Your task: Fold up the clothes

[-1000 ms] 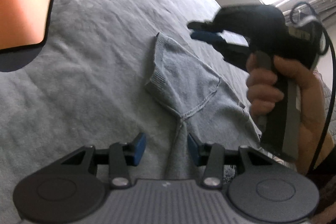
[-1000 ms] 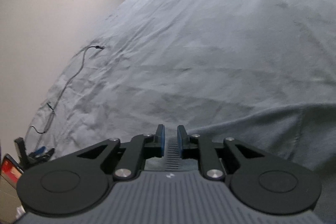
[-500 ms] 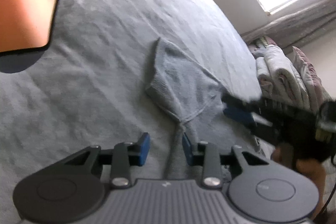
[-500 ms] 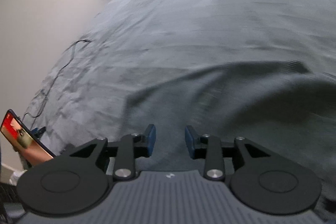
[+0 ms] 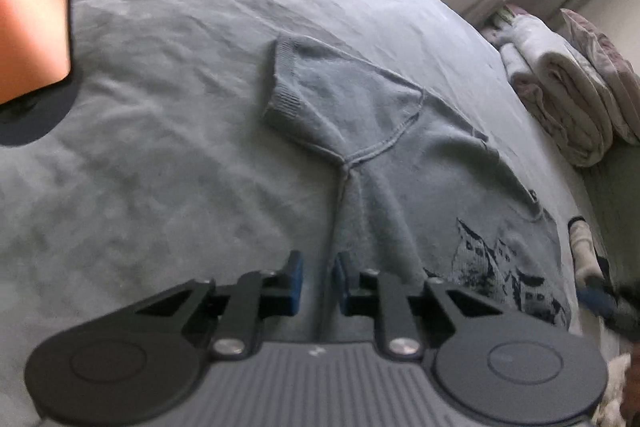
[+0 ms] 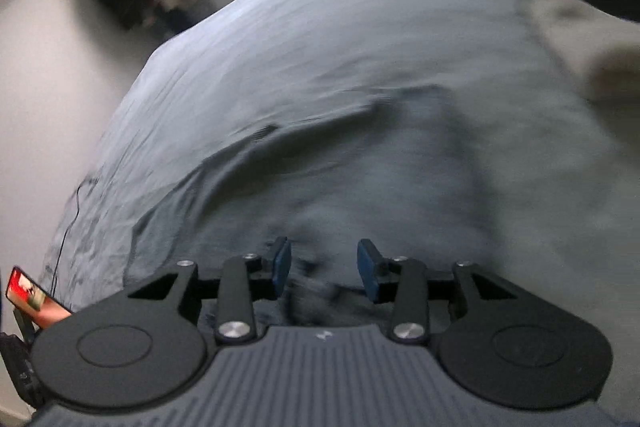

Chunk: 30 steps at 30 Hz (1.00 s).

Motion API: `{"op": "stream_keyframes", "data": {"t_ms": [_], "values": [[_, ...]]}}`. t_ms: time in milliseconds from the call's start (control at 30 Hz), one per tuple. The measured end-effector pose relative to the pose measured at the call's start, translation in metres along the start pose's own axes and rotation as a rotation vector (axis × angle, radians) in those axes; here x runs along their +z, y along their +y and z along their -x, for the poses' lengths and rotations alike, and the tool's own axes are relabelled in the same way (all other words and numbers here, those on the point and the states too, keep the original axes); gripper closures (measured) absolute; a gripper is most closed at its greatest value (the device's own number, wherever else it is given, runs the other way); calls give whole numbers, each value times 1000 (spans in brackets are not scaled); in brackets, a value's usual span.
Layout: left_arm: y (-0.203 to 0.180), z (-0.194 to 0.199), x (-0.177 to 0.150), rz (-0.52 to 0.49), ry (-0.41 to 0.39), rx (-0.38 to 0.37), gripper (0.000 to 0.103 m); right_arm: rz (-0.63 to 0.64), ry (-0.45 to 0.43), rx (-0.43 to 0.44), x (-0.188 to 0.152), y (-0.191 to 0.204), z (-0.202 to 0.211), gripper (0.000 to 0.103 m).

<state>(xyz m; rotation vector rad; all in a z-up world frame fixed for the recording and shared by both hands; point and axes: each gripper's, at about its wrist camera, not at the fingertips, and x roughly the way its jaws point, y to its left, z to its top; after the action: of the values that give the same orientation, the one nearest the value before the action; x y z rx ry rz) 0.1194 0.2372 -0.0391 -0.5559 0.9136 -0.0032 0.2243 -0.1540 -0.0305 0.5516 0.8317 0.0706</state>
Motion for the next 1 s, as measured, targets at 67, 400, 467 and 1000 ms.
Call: {"op": "stream_keyframes", "data": {"t_ms": [67,400,467,1000], "values": [[-4,6,-4,-4,-30,3,84,-38,-17,-14,-8,-24,18,60],[-48,13,-35,-152,-77,-93,84,-225,-68,-3,-57,-106,55,58],[-53,5,-41,-174,-51,-68,84,-255,-74,23,-63,-114,53,58],[-80,-11,-43,-211,-81,-96,84,-409,-68,228,-31,-118,6,57]]}}
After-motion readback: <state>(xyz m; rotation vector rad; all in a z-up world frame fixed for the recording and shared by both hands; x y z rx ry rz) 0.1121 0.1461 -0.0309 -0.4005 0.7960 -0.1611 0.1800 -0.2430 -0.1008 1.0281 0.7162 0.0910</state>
